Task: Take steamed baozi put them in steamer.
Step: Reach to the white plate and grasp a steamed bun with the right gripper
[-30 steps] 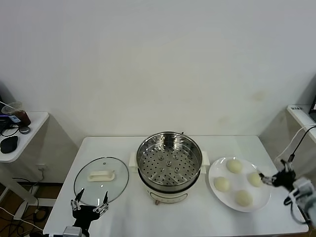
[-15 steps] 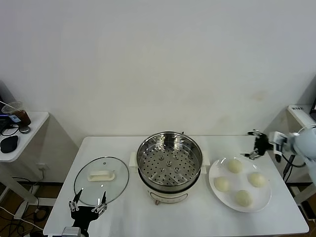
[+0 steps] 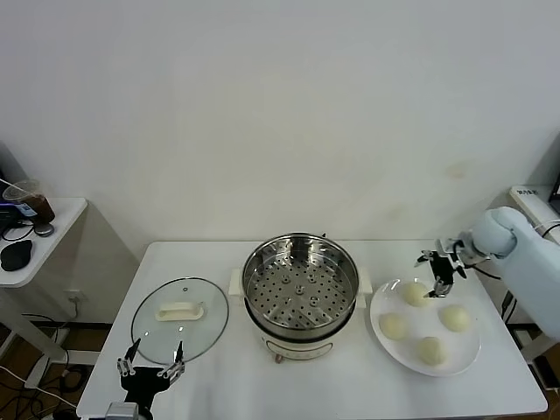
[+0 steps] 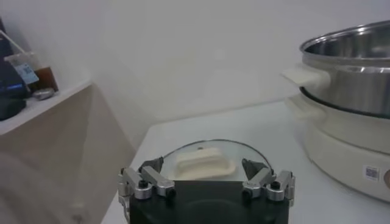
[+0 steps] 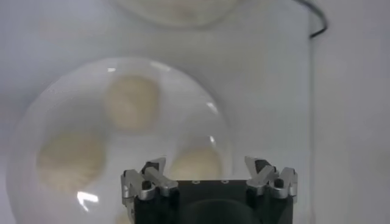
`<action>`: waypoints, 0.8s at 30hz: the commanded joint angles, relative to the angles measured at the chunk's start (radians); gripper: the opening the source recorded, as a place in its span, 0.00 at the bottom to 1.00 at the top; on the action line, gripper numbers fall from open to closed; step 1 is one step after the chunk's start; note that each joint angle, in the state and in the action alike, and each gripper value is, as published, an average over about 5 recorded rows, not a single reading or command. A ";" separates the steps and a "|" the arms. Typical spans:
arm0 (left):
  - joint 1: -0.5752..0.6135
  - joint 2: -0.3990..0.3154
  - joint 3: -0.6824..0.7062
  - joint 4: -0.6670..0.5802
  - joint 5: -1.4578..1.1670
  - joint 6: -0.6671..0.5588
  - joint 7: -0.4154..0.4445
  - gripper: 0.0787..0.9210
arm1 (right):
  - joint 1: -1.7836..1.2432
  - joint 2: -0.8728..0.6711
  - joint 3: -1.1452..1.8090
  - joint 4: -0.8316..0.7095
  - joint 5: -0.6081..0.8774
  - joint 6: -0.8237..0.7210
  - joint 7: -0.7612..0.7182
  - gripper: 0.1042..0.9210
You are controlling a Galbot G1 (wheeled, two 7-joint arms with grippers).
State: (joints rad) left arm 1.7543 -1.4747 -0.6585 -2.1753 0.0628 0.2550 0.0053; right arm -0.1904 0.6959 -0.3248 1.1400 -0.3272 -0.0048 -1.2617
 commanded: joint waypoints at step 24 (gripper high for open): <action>-0.016 -0.013 -0.029 0.023 -0.002 0.007 0.007 0.88 | -0.023 0.198 0.084 -0.275 -0.293 0.102 0.048 0.88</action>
State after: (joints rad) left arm 1.7381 -1.4889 -0.6834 -2.1522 0.0604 0.2617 0.0137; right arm -0.2112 0.8680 -0.2573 0.8977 -0.5672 0.0860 -1.2264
